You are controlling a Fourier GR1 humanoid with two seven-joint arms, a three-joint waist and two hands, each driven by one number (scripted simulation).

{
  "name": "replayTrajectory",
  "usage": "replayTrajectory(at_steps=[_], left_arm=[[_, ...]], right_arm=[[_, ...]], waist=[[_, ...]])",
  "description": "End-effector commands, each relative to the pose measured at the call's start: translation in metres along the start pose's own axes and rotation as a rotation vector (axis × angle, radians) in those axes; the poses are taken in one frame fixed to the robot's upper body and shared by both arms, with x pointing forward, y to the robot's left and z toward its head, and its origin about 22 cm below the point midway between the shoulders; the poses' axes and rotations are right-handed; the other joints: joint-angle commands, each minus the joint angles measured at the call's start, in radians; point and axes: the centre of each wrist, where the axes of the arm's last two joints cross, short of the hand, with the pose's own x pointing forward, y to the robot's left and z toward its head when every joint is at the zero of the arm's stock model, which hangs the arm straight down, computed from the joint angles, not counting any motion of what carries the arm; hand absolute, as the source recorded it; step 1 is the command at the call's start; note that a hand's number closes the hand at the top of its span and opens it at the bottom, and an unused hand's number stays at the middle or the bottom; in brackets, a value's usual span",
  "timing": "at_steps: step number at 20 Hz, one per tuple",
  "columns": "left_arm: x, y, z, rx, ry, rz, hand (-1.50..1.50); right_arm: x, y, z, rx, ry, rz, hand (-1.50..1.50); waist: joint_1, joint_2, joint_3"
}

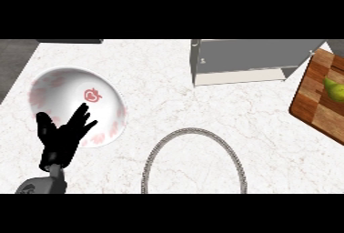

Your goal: Pick the tomato from the placemat and place it in the tiered shelf

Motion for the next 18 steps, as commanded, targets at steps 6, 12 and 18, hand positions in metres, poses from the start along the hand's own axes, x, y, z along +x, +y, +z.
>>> replayTrajectory(at_steps=[6, 12, 18], left_arm=[[-0.004, -0.001, -0.004, 0.008, 0.049, 0.008, 0.0], [-0.007, 0.002, -0.004, 0.005, 0.053, 0.001, 0.0], [-0.013, -0.006, 0.002, 0.001, 0.051, 0.0, 0.0]], right_arm=[[-0.003, -0.043, 0.0, -0.198, 0.035, -0.237, -1.5], [-0.004, -0.106, 0.009, -0.411, 0.091, -0.214, -1.5], [-0.034, -0.17, 0.029, -0.489, 0.149, -0.335, -1.5]], waist=[[-0.003, 0.005, -0.004], [-0.008, 0.005, -0.004], [-0.009, 0.003, -0.003]])
